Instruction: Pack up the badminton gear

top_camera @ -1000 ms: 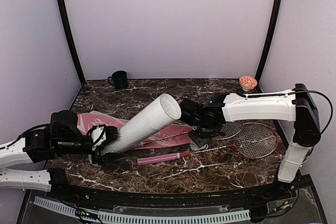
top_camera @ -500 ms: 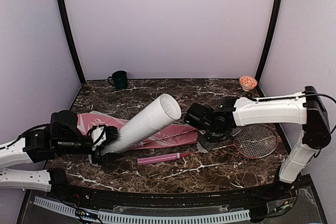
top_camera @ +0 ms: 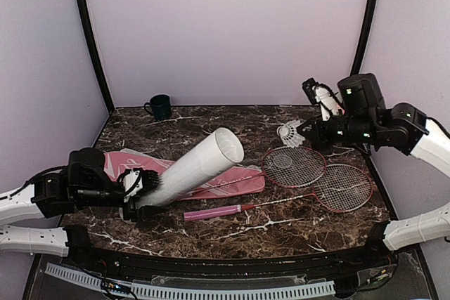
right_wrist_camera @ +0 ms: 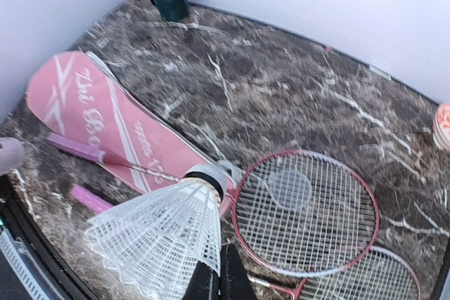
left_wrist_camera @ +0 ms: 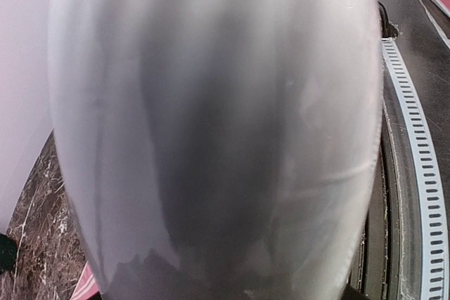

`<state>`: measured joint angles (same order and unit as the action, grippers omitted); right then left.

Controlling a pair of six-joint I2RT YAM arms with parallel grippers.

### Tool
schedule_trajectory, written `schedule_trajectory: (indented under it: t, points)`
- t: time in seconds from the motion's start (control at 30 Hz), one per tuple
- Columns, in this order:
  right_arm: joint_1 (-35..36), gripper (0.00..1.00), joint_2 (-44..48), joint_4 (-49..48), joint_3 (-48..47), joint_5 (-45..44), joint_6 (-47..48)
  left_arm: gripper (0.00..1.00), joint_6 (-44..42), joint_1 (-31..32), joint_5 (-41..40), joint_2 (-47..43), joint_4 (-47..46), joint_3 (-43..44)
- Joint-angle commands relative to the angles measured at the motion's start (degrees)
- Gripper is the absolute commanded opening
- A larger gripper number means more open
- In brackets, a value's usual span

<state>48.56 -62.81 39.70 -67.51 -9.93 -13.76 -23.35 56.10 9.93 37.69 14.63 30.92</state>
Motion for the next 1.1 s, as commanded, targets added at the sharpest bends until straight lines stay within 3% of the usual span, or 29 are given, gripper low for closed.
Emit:
schedule_trajectory:
  t: [0.0,0.27,0.6,1.07]
  points:
    - [-1.6,0.0,5.9,-6.0,-1.1,12.2,4.2,0.33,-0.6,-0.3,2.0,0.5,-2.1,0.7]
    - [-1.7,0.0,7.2,-5.4,-6.5,35.3,7.7,0.33,-2.3,-0.3,4.1,2.4,-0.4,1.7]
    - [-0.4,0.0,2.8,0.4,-12.2,48.5,12.1,0.33,-3.0,-0.3,4.1,5.6,0.4,2.8]
    - [7.2,0.0,-3.6,5.8,-14.1,41.2,13.8,0.33,-3.0,-0.3,4.3,6.4,-0.3,2.8]
